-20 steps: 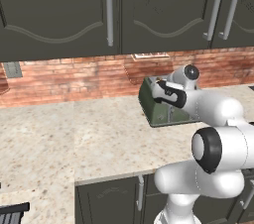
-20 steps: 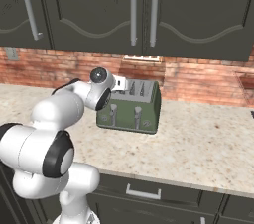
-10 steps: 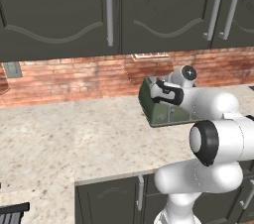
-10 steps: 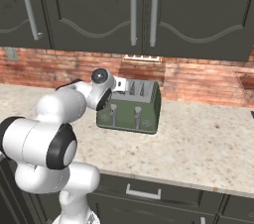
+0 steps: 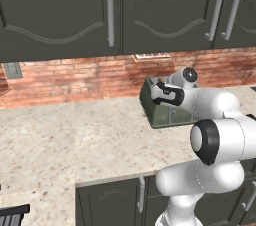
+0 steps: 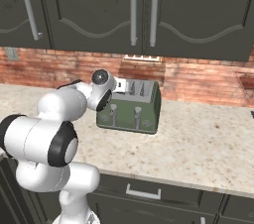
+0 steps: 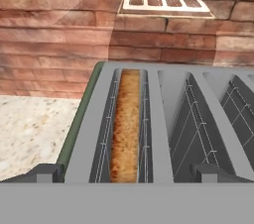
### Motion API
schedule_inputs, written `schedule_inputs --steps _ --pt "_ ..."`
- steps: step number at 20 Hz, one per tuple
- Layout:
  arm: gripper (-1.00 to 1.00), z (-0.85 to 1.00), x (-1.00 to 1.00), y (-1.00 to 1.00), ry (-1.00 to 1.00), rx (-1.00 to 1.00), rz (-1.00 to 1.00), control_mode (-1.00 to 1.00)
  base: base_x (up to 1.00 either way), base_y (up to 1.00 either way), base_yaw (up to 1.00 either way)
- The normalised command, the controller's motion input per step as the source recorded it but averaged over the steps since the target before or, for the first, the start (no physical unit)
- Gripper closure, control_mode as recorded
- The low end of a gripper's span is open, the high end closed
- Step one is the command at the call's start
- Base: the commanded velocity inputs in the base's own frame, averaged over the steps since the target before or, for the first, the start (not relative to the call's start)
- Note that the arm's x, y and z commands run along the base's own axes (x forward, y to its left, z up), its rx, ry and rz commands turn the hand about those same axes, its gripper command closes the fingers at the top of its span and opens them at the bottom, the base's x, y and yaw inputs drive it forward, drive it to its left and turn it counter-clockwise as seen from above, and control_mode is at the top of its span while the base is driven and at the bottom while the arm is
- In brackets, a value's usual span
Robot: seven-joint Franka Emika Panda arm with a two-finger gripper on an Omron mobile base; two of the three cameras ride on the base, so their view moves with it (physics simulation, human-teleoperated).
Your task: Start the toaster. Once the lever pops up, take the bread to the plate on the dining counter.
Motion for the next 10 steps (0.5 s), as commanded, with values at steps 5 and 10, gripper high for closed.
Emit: schedule_inputs --steps 5,10 --pt "-1.00 0.00 0.05 0.00 0.00 0.00 0.00 -1.00 0.00 0.00 0.00" --pt "-1.00 0.00 0.09 0.00 0.00 0.00 0.00 -1.00 0.00 0.00 0.00"
